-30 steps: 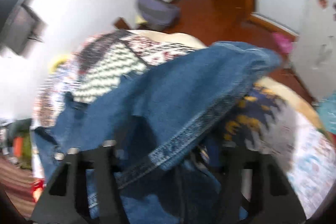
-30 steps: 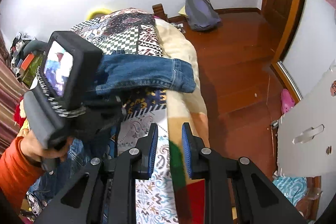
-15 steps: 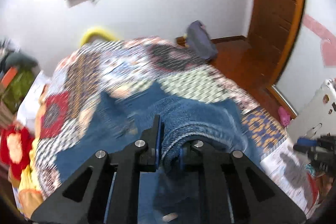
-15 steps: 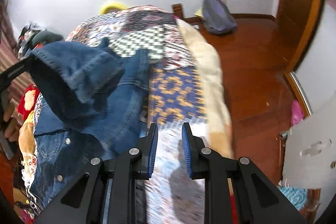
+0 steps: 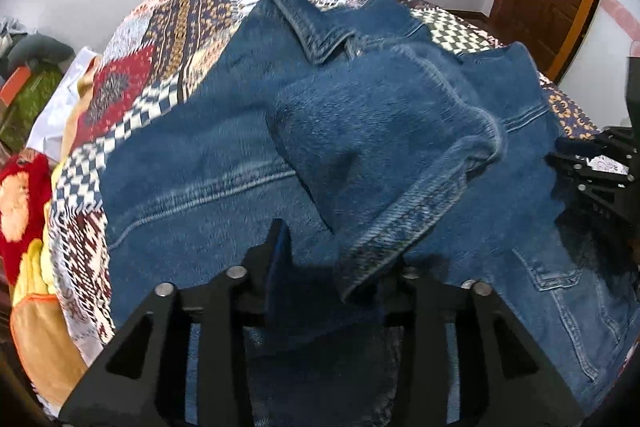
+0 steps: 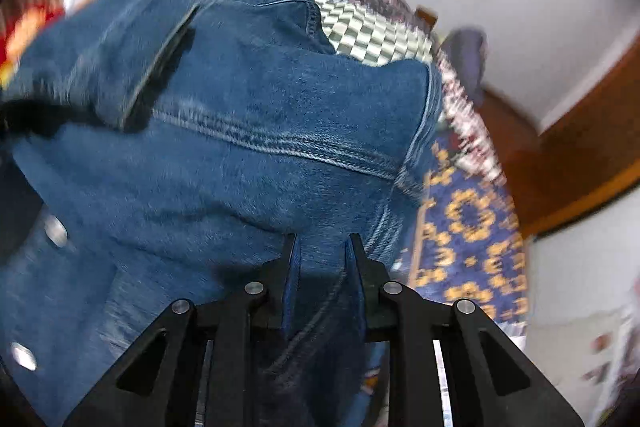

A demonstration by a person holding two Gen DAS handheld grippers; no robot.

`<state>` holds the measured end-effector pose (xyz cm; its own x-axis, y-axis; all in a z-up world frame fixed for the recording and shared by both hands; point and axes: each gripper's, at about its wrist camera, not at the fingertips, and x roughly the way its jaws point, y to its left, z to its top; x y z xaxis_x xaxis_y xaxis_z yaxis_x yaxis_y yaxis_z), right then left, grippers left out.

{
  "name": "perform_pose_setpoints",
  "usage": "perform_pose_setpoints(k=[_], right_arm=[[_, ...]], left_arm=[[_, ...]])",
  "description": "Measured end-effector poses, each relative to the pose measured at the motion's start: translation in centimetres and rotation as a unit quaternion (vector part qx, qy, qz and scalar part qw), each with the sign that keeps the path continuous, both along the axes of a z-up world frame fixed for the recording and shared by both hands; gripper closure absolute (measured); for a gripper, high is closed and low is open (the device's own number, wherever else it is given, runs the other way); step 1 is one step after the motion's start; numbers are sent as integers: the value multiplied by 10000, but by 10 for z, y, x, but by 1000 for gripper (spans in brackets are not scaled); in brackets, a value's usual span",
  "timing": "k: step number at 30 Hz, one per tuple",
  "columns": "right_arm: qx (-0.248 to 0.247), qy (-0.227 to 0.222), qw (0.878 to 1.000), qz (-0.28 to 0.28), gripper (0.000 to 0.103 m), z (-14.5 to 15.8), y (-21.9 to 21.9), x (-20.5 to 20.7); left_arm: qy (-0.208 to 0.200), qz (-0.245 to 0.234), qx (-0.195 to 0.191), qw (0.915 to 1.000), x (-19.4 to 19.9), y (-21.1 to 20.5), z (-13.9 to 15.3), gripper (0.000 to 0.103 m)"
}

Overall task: Fold large clothes
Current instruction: 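Open the right tool to release the sleeve while the left tool grasps the folded sleeve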

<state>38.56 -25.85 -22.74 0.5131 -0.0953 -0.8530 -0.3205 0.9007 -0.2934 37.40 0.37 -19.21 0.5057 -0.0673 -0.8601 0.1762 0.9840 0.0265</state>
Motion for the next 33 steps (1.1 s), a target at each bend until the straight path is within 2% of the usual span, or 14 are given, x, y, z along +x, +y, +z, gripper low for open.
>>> perform_pose_setpoints(k=[2, 3, 4, 5, 6, 14, 18, 19, 21, 23, 25, 28, 31, 33], right_arm=[[-508, -166, 9985, 65, 83, -3, 5, -7], [-849, -272, 9960, 28, 69, -7, 6, -9], [-1179, -443, 9920, -19, 53, -10, 5, -12], [-1566, -828, 9841, -163, 18, -11, 2, -15], [-1771, -1070, 9779, -288, 0, -11, -3, -15], [-632, -1048, 9909, -567, 1, 15, -42, -25], [107, -1376, 9890, -523, 1, 59, -45, -44], [388, -1411, 9879, -514, 1, 69, -44, -44], [1018, -1434, 9830, -535, 0, 90, -50, -51], [1704, -1306, 9752, -530, 0, 105, -55, -57], [2124, -1108, 9693, -545, 0, 111, -54, -56], [2501, -790, 9629, -639, 0, 109, -56, -57], [2539, -636, 9627, -682, 0, 101, -56, -57], [2495, -591, 9635, -766, 0, 94, -60, -58]], left_arm=[[-7, 21, -96, 10000, 1, 5, -2, 56], [-2, 48, -141, 9999, 1, 6, -3, 53], [13, 73, -219, 9997, 1, 9, -4, 53], [16, 79, -241, 9997, 1, 10, -4, 52], [7, 73, -230, 9997, 1, 10, -5, 51], [-167, -136, 140, 9997, -7, -1, 10, 48], [-498, -498, 413, 9967, -15, -23, 38, 47], [-663, -638, 508, 9945, -17, -33, 48, 44], [-901, -761, 621, 9911, -20, -48, 58, 29], [-1077, -906, 725, 9874, -18, -65, 64, 23], [-1022, -1087, 935, 9844, -10, -83, 59, 23], [-885, -740, 1914, 9747, 13, -105, 30, 23], [-654, -623, 1825, 9791, 29, -104, 14, 23], [-695, -643, 1645, 9818, 33, -102, 17, 33]])
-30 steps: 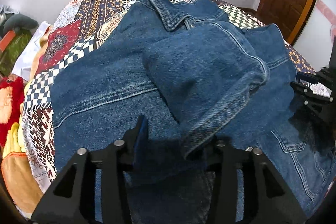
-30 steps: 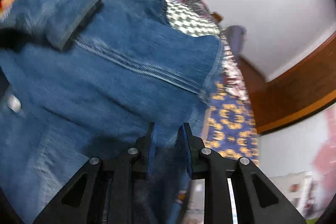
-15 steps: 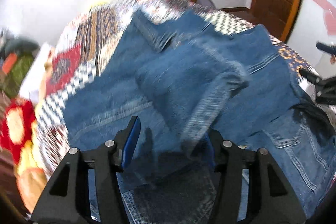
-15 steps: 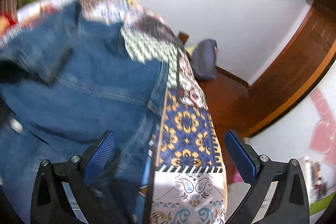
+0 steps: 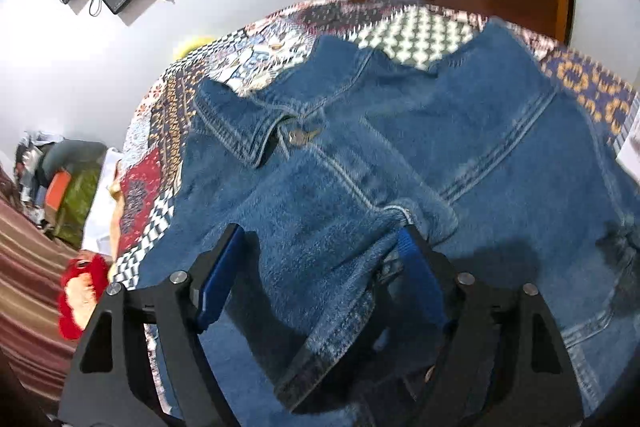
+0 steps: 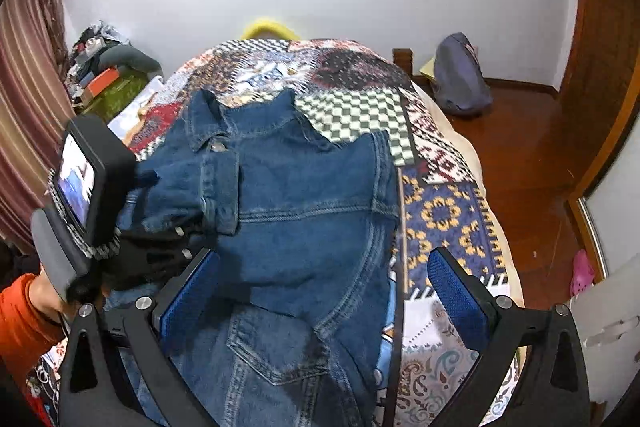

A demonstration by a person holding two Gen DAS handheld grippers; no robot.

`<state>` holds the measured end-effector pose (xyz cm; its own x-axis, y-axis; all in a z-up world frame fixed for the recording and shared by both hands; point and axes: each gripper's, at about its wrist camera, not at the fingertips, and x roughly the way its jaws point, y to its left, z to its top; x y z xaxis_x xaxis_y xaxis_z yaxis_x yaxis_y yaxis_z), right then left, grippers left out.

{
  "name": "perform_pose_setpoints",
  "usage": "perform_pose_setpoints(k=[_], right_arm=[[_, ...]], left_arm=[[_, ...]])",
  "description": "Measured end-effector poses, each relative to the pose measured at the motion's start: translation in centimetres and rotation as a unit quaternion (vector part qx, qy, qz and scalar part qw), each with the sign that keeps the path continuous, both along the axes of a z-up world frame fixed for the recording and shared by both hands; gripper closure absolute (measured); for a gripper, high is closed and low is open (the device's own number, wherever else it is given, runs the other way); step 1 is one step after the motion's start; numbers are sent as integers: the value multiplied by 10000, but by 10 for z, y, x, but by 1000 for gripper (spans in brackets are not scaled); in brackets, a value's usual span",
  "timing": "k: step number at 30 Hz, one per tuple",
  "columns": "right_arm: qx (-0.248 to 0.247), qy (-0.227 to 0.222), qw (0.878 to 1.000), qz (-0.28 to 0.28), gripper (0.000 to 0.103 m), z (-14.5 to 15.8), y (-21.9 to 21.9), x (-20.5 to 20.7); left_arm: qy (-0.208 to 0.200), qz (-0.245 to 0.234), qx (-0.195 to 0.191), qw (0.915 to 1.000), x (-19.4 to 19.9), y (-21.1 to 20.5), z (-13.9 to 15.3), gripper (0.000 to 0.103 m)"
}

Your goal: Fold large clothes

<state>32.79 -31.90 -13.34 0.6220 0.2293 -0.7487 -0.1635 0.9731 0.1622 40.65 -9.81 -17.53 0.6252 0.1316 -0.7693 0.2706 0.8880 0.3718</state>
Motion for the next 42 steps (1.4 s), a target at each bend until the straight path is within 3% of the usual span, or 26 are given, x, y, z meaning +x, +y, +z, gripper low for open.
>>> perform_pose_setpoints(k=[1, 3, 5, 6, 8, 11, 21, 23, 24, 26, 29, 31, 35, 38, 40, 42], right_arm=[[-4, 45, 10000, -35, 0, -3, -2, 1], [-14, 205, 9997, -146, 0, -12, -7, 5], [30, 363, 9991, -233, 0, -19, -13, 8], [63, 427, 9987, -262, 0, -22, -16, 9], [72, 476, 9985, -274, 0, -25, -19, 9], [2, 432, 9987, -260, 0, -27, -20, 9], [-66, 493, 9986, -161, 0, -31, -7, 9], [-80, 495, 9987, -132, 0, -32, -4, 9], [-93, 493, 9987, -121, 0, -32, -3, 9], [-110, 489, 9987, -103, 0, -32, -2, 8], [-131, 500, 9986, -87, 0, -34, -2, 8], [-159, 529, 9984, -96, 0, -37, -3, 9], [-153, 640, 9977, -144, 0, -44, -7, 11], [-171, 702, 9972, -184, 0, -48, -9, 12], [-228, 717, 9970, -173, 0, -51, -8, 12], [-291, 732, 9968, -131, 0, -54, -6, 12]], left_arm=[[60, -35, -154, 9999, 2, 2, 3, 39], [171, -8, -296, 9994, 5, 7, 5, 67], [226, 88, -348, 9991, 7, 15, 5, 82], [252, 113, -419, 9987, 7, 20, 6, 84], [364, 62, -705, 9968, 3, 33, 12, 84], [274, -95, -696, 9972, -13, 33, 22, 84], [38, 91, -1027, 9947, -27, 68, 47, 85], [223, -38, -1187, 9927, -25, 66, 46, 72], [319, -119, -1272, 9913, -23, 62, 43, 53], [489, -293, -1369, 9889, -22, 50, 37, 28], [505, -612, -1164, 9900, -23, 26, 25, 27], [443, -685, -706, 9942, -20, 6, 10, 27], [595, -526, -417, 9960, -8, -12, -21, 26], [393, -330, -254, 9984, -7, -16, -36, 26], [216, -173, -349, 9990, -8, -12, -33, 35], [133, -59, -547, 9984, -7, -3, -24, 61]])
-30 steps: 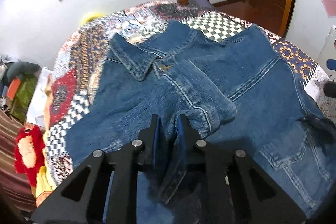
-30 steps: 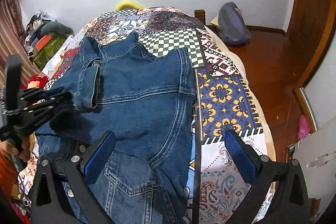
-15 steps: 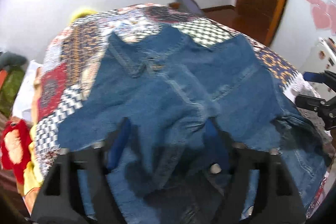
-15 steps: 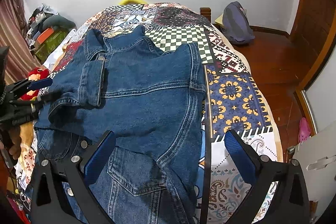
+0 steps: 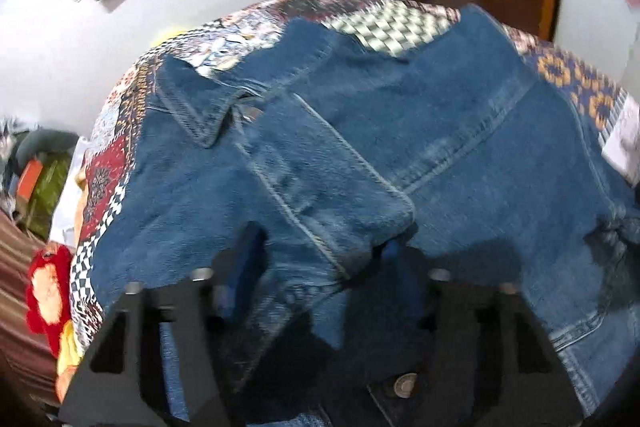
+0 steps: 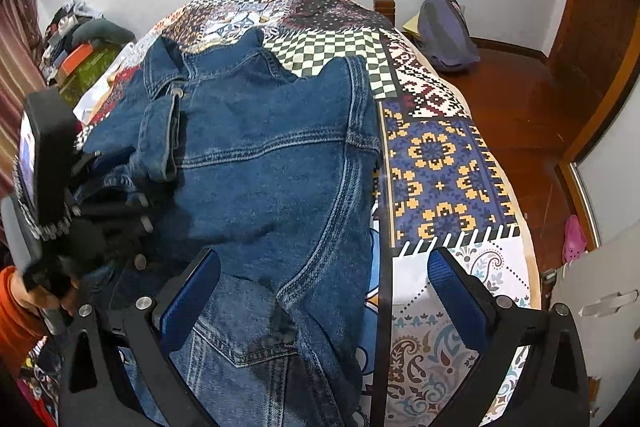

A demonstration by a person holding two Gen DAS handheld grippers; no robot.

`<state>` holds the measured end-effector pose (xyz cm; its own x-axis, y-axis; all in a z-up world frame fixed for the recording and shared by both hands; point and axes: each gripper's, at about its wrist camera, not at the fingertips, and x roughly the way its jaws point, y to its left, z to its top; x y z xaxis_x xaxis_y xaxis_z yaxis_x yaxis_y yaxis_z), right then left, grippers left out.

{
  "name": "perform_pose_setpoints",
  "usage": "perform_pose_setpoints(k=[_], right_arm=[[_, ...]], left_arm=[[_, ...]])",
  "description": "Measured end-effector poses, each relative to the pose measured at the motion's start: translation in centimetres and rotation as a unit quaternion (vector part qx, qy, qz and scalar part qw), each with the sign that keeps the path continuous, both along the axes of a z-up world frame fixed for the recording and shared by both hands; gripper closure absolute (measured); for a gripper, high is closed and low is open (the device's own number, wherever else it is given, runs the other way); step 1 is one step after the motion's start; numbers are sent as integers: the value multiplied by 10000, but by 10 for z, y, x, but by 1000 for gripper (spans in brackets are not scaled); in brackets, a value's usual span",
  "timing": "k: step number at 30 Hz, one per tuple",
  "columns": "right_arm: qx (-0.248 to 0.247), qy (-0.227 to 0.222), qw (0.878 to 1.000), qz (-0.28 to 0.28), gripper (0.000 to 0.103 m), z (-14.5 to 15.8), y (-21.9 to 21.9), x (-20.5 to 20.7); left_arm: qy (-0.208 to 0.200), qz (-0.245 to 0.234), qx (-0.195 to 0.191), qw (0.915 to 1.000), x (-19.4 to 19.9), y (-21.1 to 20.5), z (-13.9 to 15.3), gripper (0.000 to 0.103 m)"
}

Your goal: Fold large clothes

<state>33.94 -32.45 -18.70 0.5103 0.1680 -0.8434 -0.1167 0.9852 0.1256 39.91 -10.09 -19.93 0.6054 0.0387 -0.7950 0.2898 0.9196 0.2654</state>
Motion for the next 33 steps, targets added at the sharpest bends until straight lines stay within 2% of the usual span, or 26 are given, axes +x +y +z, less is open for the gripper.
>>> perform_pose_setpoints(k=[3, 7, 10, 12, 16, 19, 21, 23, 25, 27, 29, 33], right_arm=[[-122, -14, 9999, 66, 0, -2, 5, 0], [-282, -73, 9995, 159, 0, -1, 13, 2], [-315, -105, 9992, 206, 0, 2, 19, 4], [-330, -134, 9991, 217, 0, 3, 23, 5], [-324, -136, 9992, 215, 0, 4, 27, 7], [-284, -34, 9994, 174, 0, 0, 28, 11], [-205, 93, 9997, 135, 0, -5, 27, 15], [-142, 198, 9997, 94, 0, -10, 25, 19], [-151, 279, 9995, 33, 0, -15, 23, 22], [-185, 402, 9990, 4, 0, -23, 21, 26], [-298, 559, 9980, -72, 0, -32, 18, 31], [-327, 864, 9956, -152, 0, -49, 10, 36]], left_arm=[[-35, 178, -454, 9988, 2, 22, 22, 72], [-319, 409, -1183, 9916, -6, 65, 68, 72], [-552, 605, -1462, 9859, -16, 101, 96, 72], [-479, 800, -1695, 9811, -20, 135, 106, 72], [-48, 1213, -2023, 9718, -24, 191, 92, 73], [512, 1449, -2449, 9573, -32, 228, 59, 73], [741, 1560, -2544, 9515, -38, 239, 40, 73], [844, 1695, -2430, 9514, -44, 248, 20, 72], [902, 1773, -2449, 9489, -50, 257, 8, 65], [798, 1848, -2457, 9482, -56, 266, 3, 50], [708, 1879, -2356, 9509, -62, 270, 3, 41], [669, 1782, -2178, 9573, -67, 272, 6, 36]])
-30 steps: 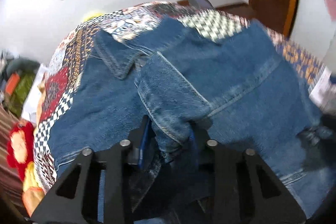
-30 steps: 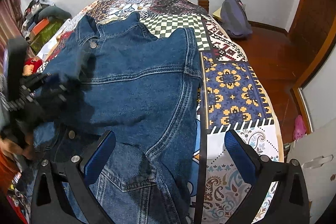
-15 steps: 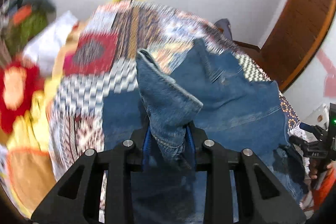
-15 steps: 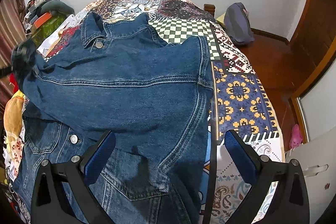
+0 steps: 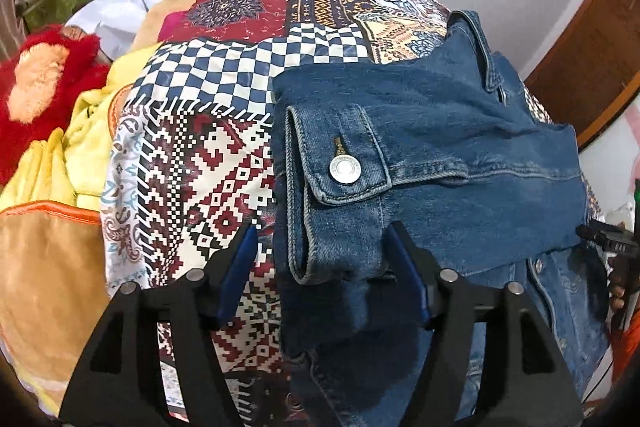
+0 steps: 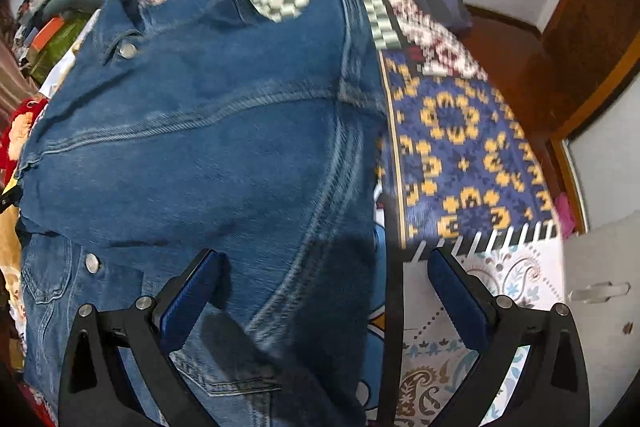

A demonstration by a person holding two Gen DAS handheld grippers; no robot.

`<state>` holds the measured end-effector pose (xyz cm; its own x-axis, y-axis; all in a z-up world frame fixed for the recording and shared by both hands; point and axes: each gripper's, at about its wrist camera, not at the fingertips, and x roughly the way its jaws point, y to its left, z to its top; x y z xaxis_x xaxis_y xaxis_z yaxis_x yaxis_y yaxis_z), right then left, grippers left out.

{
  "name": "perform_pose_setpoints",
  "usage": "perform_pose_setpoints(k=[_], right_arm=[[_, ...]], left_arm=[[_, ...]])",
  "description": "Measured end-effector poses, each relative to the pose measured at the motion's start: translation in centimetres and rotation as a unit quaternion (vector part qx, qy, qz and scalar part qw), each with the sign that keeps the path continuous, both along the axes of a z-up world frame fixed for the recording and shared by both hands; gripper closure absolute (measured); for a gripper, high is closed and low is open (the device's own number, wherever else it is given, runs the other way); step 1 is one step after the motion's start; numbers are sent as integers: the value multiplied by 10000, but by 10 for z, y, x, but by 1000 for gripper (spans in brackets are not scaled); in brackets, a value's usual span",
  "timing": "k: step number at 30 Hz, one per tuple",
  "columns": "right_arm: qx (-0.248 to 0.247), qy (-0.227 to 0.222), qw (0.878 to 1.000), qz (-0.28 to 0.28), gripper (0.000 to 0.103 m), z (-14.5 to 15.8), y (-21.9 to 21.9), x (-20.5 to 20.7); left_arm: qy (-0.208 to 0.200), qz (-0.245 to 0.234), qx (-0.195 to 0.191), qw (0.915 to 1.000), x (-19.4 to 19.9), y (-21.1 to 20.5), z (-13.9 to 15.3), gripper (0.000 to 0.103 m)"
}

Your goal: Fold large clothes

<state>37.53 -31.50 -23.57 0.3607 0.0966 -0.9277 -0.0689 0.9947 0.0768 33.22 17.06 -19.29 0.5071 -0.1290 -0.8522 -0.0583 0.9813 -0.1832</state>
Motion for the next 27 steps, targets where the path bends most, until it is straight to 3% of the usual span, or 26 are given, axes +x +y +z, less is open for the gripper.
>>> perform_pose_setpoints(k=[6, 11, 13, 15, 17, 21, 27], right_arm=[[210, -12, 9998, -51, 0, 12, -9, -1], [189, -383, 9991, 14, 0, 48, -12, -7], [191, -549, 9983, 39, 0, 66, -13, -7], [216, -674, 9975, 56, 0, 81, -14, -6], [251, -695, 9973, 41, 0, 90, -16, -5], [411, -410, 9983, -34, 0, 85, -24, -23], [-25, 103, 9998, 163, 0, 57, -24, -75]], left_arm=[[-108, -366, 776, 9963, -8, -18, 15, 36], [-166, -667, 1032, 9923, -17, -32, 34, 35], [-201, -704, 1099, 9912, -17, -37, 45, 31], [-254, -718, 1198, 9899, -17, -41, 56, 19], [-291, -689, 1316, 9885, -18, -43, 63, 18], [-28, -677, 1114, 9915, -31, -42, 57, 18], [488, -747, 818, 9926, -71, -45, 27, 18]])
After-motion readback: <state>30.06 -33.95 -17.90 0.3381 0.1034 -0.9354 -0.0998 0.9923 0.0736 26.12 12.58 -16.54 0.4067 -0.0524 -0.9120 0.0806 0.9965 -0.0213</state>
